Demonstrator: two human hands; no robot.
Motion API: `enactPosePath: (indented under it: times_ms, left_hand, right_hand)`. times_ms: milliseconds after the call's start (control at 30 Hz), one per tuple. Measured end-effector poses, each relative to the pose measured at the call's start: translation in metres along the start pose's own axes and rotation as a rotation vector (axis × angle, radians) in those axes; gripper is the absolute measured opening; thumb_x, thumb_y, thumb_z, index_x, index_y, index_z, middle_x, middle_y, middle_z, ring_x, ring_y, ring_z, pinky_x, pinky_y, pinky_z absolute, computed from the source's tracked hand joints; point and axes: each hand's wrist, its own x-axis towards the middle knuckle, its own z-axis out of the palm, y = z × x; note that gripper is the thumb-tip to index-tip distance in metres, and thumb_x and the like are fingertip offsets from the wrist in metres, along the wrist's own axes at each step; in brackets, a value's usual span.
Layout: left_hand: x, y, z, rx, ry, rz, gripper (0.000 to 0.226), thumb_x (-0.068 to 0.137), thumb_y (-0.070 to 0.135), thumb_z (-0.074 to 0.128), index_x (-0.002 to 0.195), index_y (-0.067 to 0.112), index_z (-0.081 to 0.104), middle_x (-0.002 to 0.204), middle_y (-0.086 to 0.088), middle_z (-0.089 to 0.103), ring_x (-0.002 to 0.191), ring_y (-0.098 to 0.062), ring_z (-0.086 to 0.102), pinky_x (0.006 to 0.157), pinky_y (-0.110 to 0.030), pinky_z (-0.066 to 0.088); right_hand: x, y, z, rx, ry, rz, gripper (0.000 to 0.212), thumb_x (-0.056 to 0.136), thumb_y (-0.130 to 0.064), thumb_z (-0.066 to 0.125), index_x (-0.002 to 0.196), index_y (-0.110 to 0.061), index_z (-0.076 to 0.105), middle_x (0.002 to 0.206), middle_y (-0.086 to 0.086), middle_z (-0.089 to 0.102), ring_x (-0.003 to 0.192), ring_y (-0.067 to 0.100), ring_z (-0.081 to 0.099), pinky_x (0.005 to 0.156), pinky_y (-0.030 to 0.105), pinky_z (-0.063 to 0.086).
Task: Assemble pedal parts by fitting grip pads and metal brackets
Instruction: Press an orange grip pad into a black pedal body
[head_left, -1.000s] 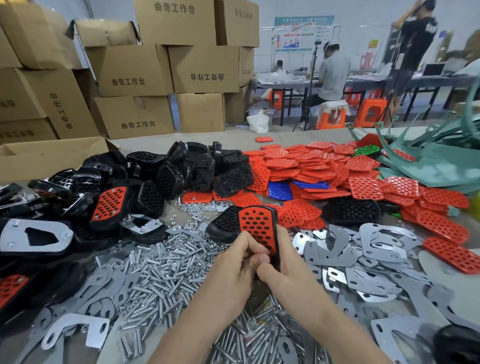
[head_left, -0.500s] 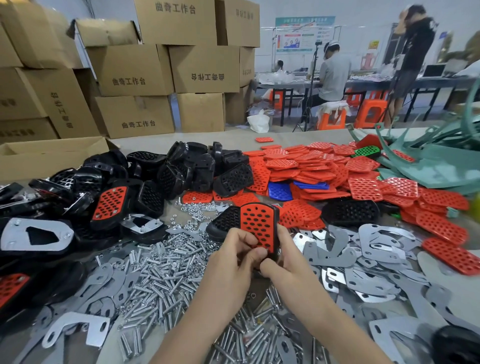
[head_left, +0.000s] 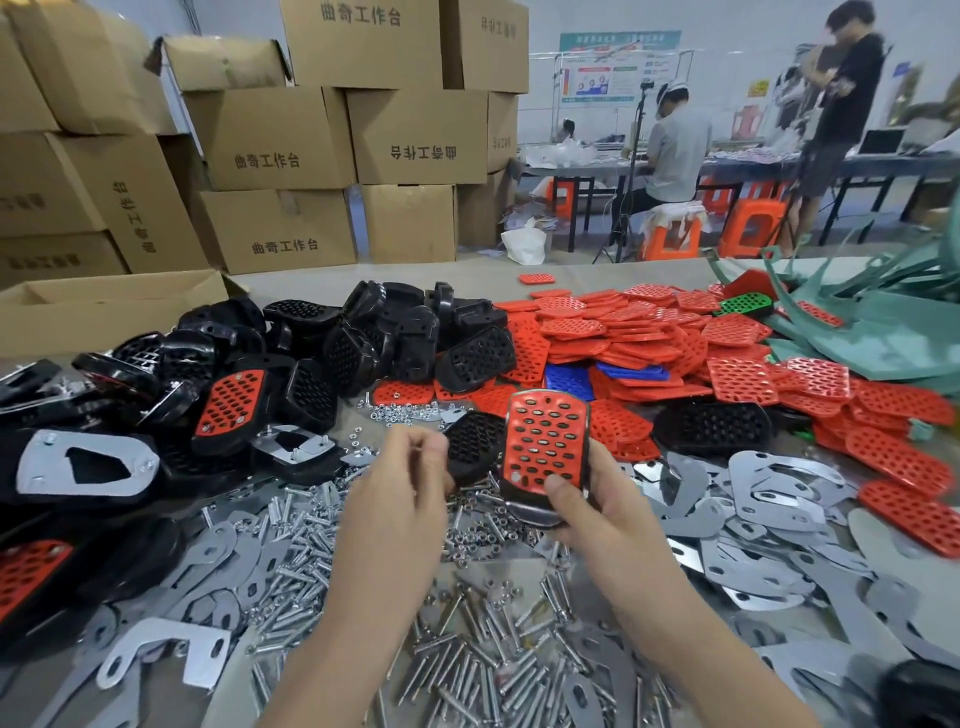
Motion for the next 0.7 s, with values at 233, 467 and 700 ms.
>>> enactPosePath:
  times_ms: [233, 467, 700]
  left_hand:
    - [0.007, -0.021, -0.013, 0.802, -0.167, -0.104, 0.033, 0.106, 0.047, 0.032, 0.122, 0.031, 0.057, 0.122, 0.009, 0.058, 0.109, -0.014, 0.049, 0.1, -0.032, 0.036]
    - [0.009, -0.027, -0.016, 0.86, -0.219, -0.063, 0.029, 0.107, 0.042, 0.036, 0.123, 0.031, 0.057, 0.122, 0.01, 0.055, 0.113, -0.014, 0.048, 0.098, -0.032, 0.035]
    - [0.002, -0.005, -0.016, 0.2, 0.061, 0.008, 0.03, 0.097, 0.055, 0.031, 0.093, 0.036, 0.054, 0.076, 0.008, 0.063, 0.066, -0.01, 0.055, 0.059, -0.028, 0.046]
  right_hand:
    - [0.008, 0.001, -0.011, 0.209, 0.096, 0.118, 0.032, 0.106, -0.003, 0.052, 0.126, -0.024, 0.065, 0.117, 0.0, 0.078, 0.108, 0.023, 0.075, 0.1, 0.051, 0.056]
    - [0.011, 0.001, -0.016, 0.428, 0.103, 0.165, 0.03, 0.102, -0.004, 0.056, 0.117, -0.022, 0.075, 0.119, 0.009, 0.077, 0.109, 0.031, 0.074, 0.081, 0.042, 0.063]
    - [0.008, -0.005, -0.01, 0.237, 0.141, 0.071, 0.026, 0.077, -0.053, 0.07, 0.101, -0.043, 0.076, 0.105, -0.002, 0.08, 0.096, 0.019, 0.078, 0.071, 0.027, 0.062]
